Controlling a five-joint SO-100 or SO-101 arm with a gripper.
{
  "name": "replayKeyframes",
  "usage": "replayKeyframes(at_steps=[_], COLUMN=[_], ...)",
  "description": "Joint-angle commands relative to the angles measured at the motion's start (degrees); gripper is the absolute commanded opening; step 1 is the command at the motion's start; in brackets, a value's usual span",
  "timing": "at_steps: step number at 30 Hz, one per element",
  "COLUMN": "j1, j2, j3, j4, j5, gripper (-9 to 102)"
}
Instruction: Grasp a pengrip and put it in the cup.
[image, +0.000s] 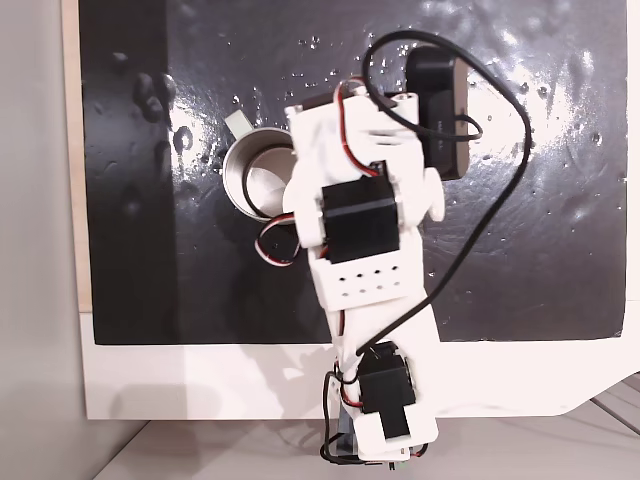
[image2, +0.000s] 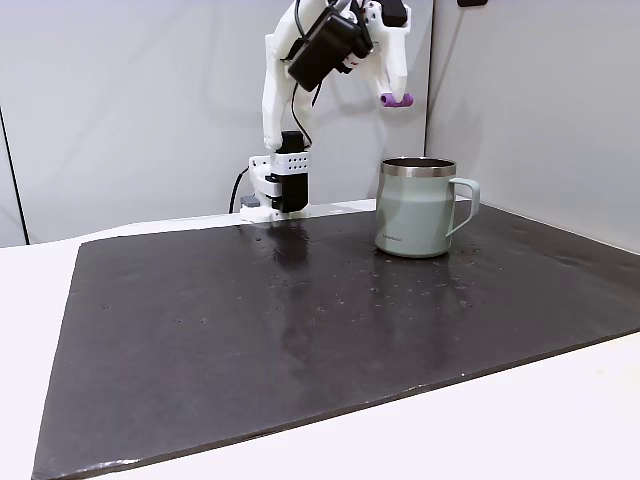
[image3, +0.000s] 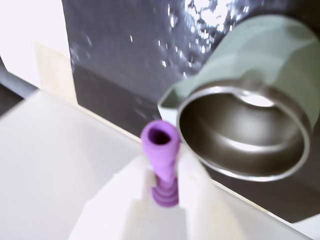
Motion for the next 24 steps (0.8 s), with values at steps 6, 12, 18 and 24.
replayKeyframes(at_steps=[6,12,18,24], j1=[-9.93,-10.72,-10.99,-10.81], j2=[4.48,7.65,7.56,8.35], j3=[2.99,8.88,9.05,10.37], j4=[0.7,0.7,0.79,0.88], j5=[-2.37,-2.72,-2.72,-3.25], gripper=[0,0,22,26])
